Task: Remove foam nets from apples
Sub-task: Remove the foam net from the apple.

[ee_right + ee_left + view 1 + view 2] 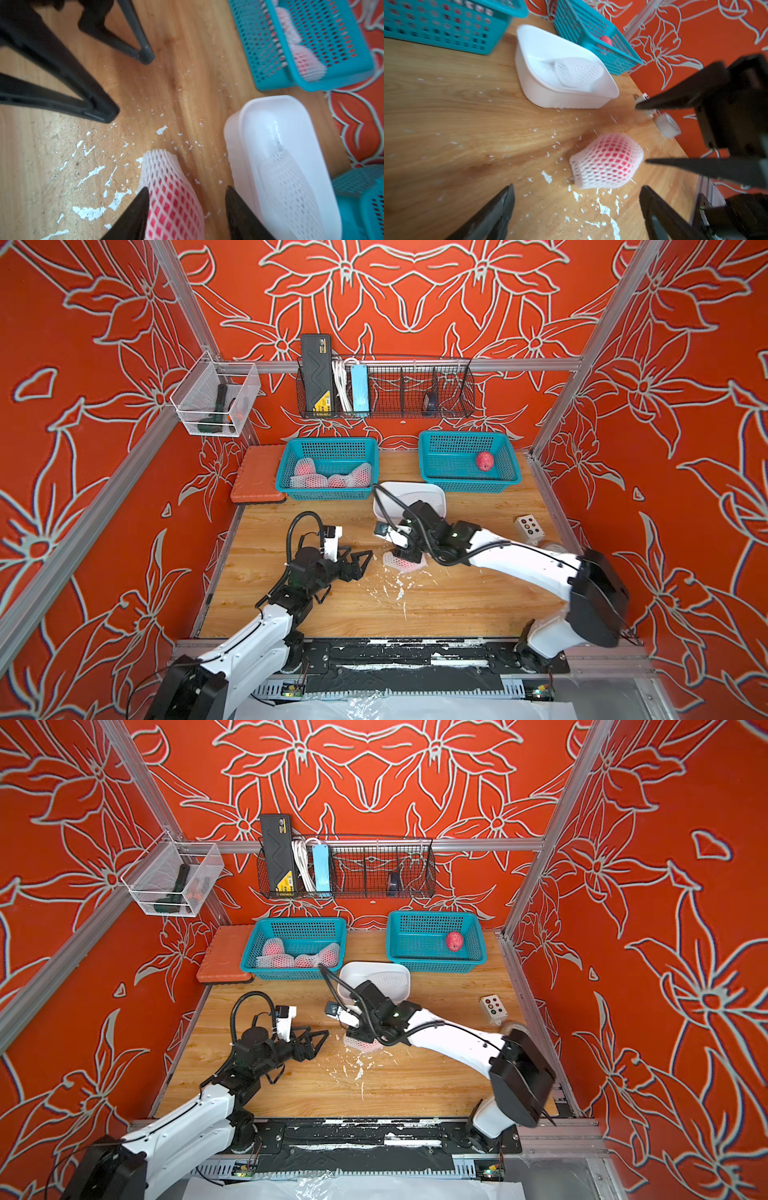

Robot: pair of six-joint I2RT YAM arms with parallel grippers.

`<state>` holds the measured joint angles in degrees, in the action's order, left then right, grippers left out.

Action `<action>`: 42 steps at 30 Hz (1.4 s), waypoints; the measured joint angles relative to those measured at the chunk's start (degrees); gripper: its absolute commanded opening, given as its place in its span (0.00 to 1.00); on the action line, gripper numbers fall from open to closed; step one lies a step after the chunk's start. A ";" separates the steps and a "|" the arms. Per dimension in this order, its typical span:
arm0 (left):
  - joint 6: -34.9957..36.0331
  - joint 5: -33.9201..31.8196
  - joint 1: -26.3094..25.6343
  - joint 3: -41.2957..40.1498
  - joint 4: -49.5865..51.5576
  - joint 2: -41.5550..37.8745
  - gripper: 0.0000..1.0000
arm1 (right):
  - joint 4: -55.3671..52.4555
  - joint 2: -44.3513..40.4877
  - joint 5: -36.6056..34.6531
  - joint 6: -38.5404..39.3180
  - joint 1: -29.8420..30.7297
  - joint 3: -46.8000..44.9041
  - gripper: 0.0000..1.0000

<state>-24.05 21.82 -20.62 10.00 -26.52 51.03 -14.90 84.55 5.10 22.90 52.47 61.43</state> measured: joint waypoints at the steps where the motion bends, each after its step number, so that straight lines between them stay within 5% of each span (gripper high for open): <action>1: -0.26 0.74 -0.76 0.50 -0.85 1.79 0.90 | 2.51 -3.54 -0.44 -1.55 -0.74 -2.43 0.62; 13: -4.31 12.87 -3.10 5.05 -16.61 28.68 0.83 | 25.09 -29.24 -8.31 -16.59 -3.76 -31.39 0.72; 23: -4.90 15.80 -6.78 7.17 -24.46 38.45 0.75 | 30.16 -30.51 -10.23 -18.86 -3.76 -34.73 0.74; 34: -5.90 16.06 -6.82 7.76 -25.83 39.89 0.48 | 32.57 -30.58 -11.39 -19.17 -3.76 -36.13 0.74; 38: -5.62 16.11 -6.82 8.35 -25.09 39.34 0.26 | 33.09 -30.56 -11.80 -19.19 -3.76 -36.15 0.74; 42: -5.46 16.00 -6.82 8.92 -24.72 39.26 0.22 | 33.40 -30.64 -12.48 -19.21 -3.76 -36.52 0.74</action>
<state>-29.52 37.82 -27.44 18.92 -51.24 90.28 18.50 53.91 -7.38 3.68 48.71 24.91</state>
